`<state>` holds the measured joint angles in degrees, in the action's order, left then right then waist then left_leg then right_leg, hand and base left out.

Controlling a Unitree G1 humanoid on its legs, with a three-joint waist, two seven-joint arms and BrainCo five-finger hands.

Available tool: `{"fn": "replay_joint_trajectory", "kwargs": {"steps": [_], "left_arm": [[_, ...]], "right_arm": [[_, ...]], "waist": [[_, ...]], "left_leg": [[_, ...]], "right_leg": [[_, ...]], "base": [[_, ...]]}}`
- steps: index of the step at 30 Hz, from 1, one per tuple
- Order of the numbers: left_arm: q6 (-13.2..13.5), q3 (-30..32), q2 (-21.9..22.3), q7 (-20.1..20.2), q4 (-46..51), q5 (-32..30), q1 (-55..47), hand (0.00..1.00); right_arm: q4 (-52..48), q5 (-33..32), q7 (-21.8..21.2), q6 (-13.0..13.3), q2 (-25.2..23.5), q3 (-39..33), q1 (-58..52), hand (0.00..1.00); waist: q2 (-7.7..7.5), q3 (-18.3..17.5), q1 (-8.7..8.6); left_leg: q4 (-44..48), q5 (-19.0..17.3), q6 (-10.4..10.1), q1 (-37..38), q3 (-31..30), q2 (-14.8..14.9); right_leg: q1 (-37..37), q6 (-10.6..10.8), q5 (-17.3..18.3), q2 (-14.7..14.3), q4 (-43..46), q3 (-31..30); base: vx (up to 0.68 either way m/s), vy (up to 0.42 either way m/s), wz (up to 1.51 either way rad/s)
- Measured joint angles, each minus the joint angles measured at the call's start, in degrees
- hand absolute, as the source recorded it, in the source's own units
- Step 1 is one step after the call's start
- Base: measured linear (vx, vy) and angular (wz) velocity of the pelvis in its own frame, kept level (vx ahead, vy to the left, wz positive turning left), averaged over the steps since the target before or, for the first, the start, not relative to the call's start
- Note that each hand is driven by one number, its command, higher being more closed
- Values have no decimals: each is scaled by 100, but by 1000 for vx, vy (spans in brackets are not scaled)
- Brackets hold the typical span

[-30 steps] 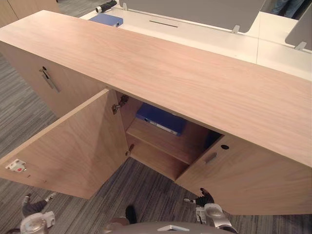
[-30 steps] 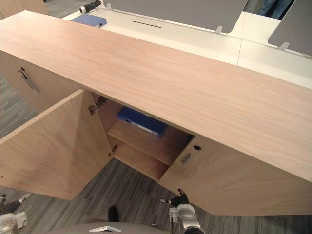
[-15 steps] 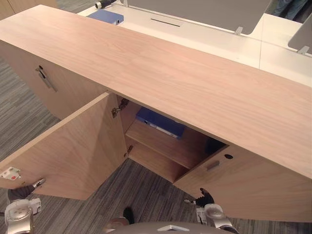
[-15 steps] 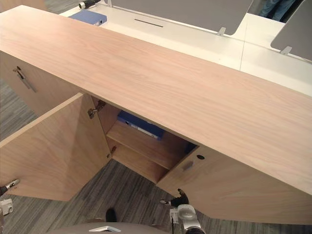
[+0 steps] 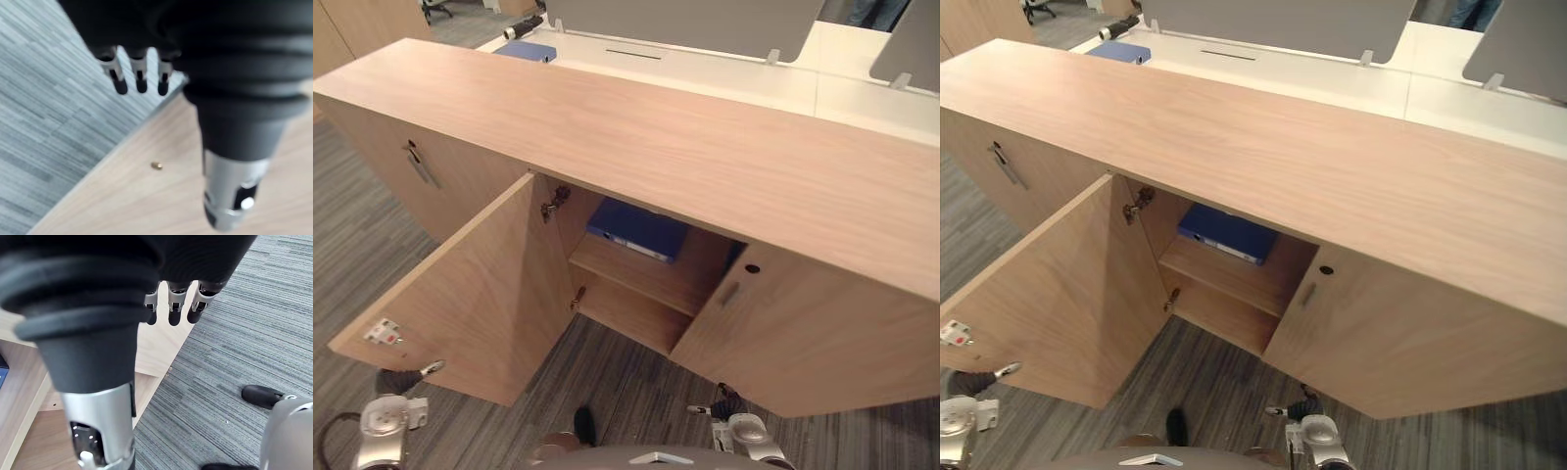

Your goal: Walk over to the cabinet, pick up the folder, carry it to the office cabinet, place the folder inside the office cabinet, then close the office cabinet door

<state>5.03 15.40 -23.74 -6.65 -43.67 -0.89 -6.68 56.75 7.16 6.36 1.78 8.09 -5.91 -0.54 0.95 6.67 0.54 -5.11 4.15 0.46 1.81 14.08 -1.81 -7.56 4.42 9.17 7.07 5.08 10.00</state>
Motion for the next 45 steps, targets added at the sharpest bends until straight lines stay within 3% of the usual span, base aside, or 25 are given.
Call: {"fn": "replay_joint_trajectory", "kwargs": {"steps": [3,4,7,12,15,17,18,19,23,24,25,26,27,30,32,34,39,40,41,42,43,45], "left_arm": [[2,-268,150,143,10,-50,-92,0],[3,-340,280,209,12,-50,-159,0],[39,-562,396,294,32,-49,-242,0],[110,-743,467,348,113,-45,-350,0],[114,-987,518,380,370,-41,-522,0],[124,-1128,653,383,495,-36,-613,0],[119,-1205,717,399,477,-15,-646,0],[105,-1332,857,417,463,64,-745,0],[73,-2068,913,629,477,75,-851,0],[80,-2162,945,649,488,77,-871,0],[71,-2322,918,750,477,69,-849,0],[72,-2484,1035,821,475,67,-833,0],[58,-2531,1090,839,457,59,-837,0],[48,-2839,1133,940,468,51,-682,0],[62,-2994,1160,995,475,50,-492,0],[86,-3172,1268,1045,478,47,-243,0],[87,-3571,1392,1062,478,55,136,0],[87,-3637,1425,1063,475,58,219,0],[85,-3652,1466,1066,457,59,286,0],[88,-3703,1622,1063,462,64,341,0],[75,-3785,1714,1064,437,67,417,0],[76,-3885,1766,1061,470,72,588,0]], "right_arm": [[-24,0,-2,-54,17,-1,-100,0],[-56,1,-4,-53,37,0,-117,0],[-179,2,-10,-64,11,0,-285,0],[-182,5,-13,-87,-16,-124,-259,0],[-186,7,-18,-85,-67,-124,-172,0],[-191,8,-18,-86,-67,-126,-162,0],[-195,30,-20,-78,-152,-117,-218,0],[-231,112,-28,-76,-60,-108,-181,0],[-296,226,-109,-102,-155,-107,-232,0],[-312,227,-112,-102,-163,-101,-225,0],[-364,231,-116,-88,-296,-77,-310,0],[-400,233,-123,-85,-247,-72,-256,0],[-391,232,-124,-99,-268,-47,-274,0],[-421,229,-135,-93,-302,24,-282,0],[-397,230,-135,-102,-308,22,-322,0],[-396,229,-127,-104,-295,2,-358,0],[-402,229,-118,-106,-275,-3,-365,0],[-397,232,-118,-110,-302,5,-450,0],[-393,233,-117,-104,-318,10,-467,0],[-426,228,-129,-102,-214,12,-502,0],[-397,230,-117,-142,-126,28,-441,0],[-374,227,-94,-176,-70,10,-500,0]], "waist": [[26,-125,-24],[28,-178,-11],[61,-212,-39],[42,-221,-99],[57,-224,-116],[59,-230,-143],[-123,-261,-159],[70,-296,-81],[98,-327,-252],[84,-345,-282],[-202,-408,-351],[-26,-436,-309],[-87,-434,-302],[-17,-482,-416],[-83,-494,-446],[-107,-478,-544],[-73,-437,-679],[-254,-495,-732],[-322,-501,-711],[-106,-456,-667],[4,-420,-716],[90,-383,-759]], "left_leg": [[2,-8,1,-127,-5,23],[41,84,138,-214,-1,-11],[2,18,124,-205,50,-29],[2,-46,212,-162,204,-200],[2,-57,209,-186,311,-262],[4,-158,66,-193,331,-330],[343,-166,290,-304,385,-426],[457,-370,521,-261,326,-297],[13,-307,383,-118,638,-363],[13,-383,271,-141,639,-388],[305,-480,334,-273,692,-535],[535,-557,640,-214,609,-341],[388,-563,568,-119,678,-365],[179,-522,494,-113,875,-207],[144,-478,428,-107,956,-165],[18,-405,323,-97,959,-166],[14,-399,298,-155,950,-166],[42,-563,69,-190,949,-246],[232,-476,334,-244,977,-312],[571,-589,333,-220,915,-74],[321,-564,432,-181,1003,-108],[80,-499,341,-58,1028,-111]], "right_leg": [[137,-37,-13,-31,-45,-108],[282,-115,-62,-13,-103,-254],[335,-197,-117,-66,-191,-453],[437,-171,-104,67,-33,-684],[536,-146,-89,116,26,-844],[559,-138,-77,170,17,-927],[671,-118,-65,414,3,-1042],[756,-120,-116,274,24,-1153],[884,-150,-180,270,-69,-1271],[959,-175,-165,274,-27,-1276],[1161,-183,-99,571,-16,-1423],[1184,-106,-169,385,21,-1452],[1161,-88,-247,384,-54,-1523],[1153,-42,-464,80,-116,-1459],[1082,-82,-524,-139,-178,-1391],[1039,-111,-550,-164,-315,-1374],[1098,-123,-561,-211,-326,-1402],[1201,-141,-559,-71,-399,-1475],[1239,-152,-620,49,-442,-1488],[1245,-203,-696,-102,-549,-1575],[1157,-145,-850,-136,-687,-1590],[1157,-176,-911,-200,-681,-1565]], "base": [[-127,50,-10],[-24,86,-38],[26,84,-33],[26,115,-11],[-6,96,-15],[-12,140,-9],[66,117,-50],[91,109,-64],[2,111,-29],[-64,119,-16],[43,92,-47],[91,73,-62],[69,37,-79],[-81,54,-43],[-79,22,-16],[-88,22,-6],[-76,21,-1],[-33,41,3],[113,46,-27],[128,39,-43],[128,39,-42],[26,73,-21]]}}
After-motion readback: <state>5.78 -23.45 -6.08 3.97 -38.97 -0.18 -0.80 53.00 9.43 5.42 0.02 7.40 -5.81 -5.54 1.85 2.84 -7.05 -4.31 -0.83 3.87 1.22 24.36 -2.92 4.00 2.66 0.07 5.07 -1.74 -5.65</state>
